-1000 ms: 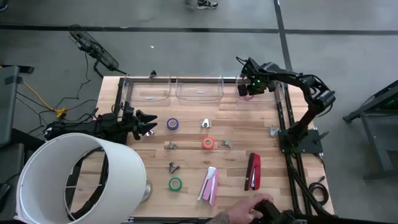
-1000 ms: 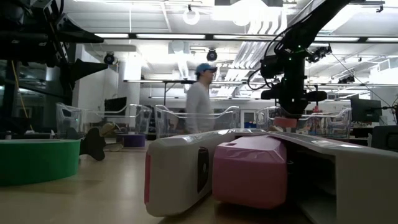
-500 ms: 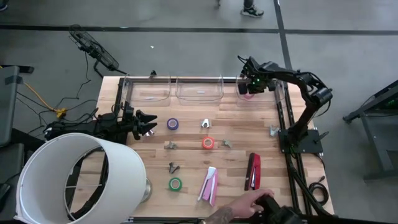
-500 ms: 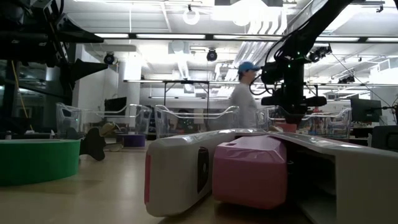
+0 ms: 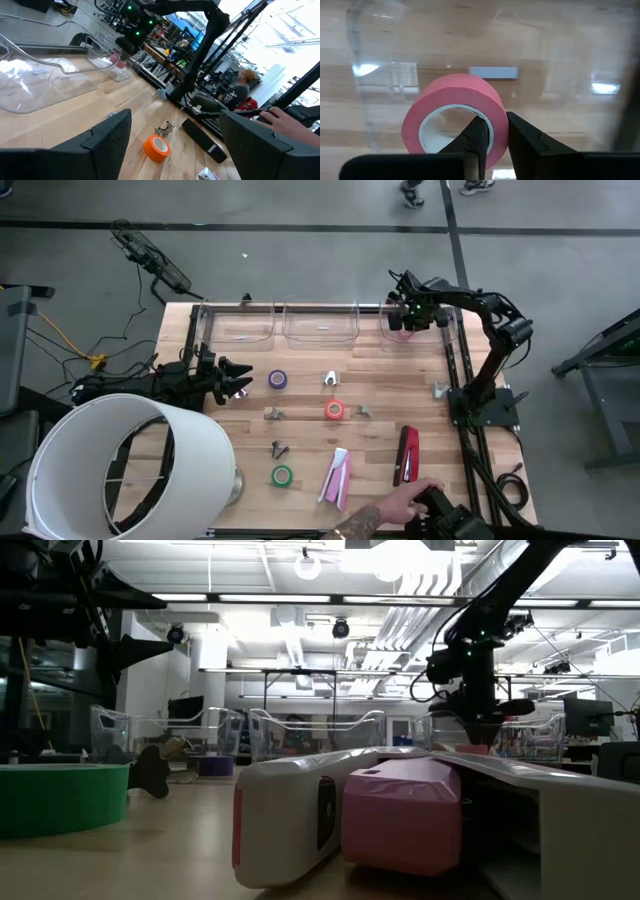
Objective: Pick and place Stapler, Stapler remover, tape
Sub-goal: Put the pink tape into the right transparent bin, then put the right blue stapler remover into the middle transparent bin
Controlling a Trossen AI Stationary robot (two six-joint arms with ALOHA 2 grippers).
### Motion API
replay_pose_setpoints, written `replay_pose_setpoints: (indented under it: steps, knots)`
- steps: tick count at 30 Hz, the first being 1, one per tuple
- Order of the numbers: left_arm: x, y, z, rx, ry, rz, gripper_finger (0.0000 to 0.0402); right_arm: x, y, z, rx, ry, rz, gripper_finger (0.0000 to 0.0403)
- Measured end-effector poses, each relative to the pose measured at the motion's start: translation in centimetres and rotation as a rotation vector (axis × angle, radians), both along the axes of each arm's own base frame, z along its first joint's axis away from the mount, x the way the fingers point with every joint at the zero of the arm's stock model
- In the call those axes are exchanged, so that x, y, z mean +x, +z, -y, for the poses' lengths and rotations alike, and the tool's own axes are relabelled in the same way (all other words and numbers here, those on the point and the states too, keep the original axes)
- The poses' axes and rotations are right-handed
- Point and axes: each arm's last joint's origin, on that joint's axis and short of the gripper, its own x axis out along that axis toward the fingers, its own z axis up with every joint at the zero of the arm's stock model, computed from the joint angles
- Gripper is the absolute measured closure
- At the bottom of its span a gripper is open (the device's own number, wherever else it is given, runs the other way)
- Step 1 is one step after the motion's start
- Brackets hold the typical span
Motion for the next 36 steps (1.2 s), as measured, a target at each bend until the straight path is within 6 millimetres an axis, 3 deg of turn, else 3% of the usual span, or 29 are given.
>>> replay_pose_setpoints:
  steps: [10,21,28,36]
  knots:
    - [0.0,0.0,0.0,0.0,0.0,0.0,0.0105,0.3,-0.7,0.2,0.019,0.004,0.016,0.034]
    - [0.0,0.0,0.0,0.0,0.0,0.0,0.0105,0.3,-0.4,0.2,0.011,0.014,0.04,0.0221]
    - [0.0,0.0,0.0,0.0,0.0,0.0,0.0105,-0.4,3.3,-0.6,-0.09,0.017,0.106,0.0197]
    - [0.0,0.0,0.0,0.0,0.0,0.0,0.0105,-1.6,8.2,-3.6,-0.174,0.019,0.175,0.0202]
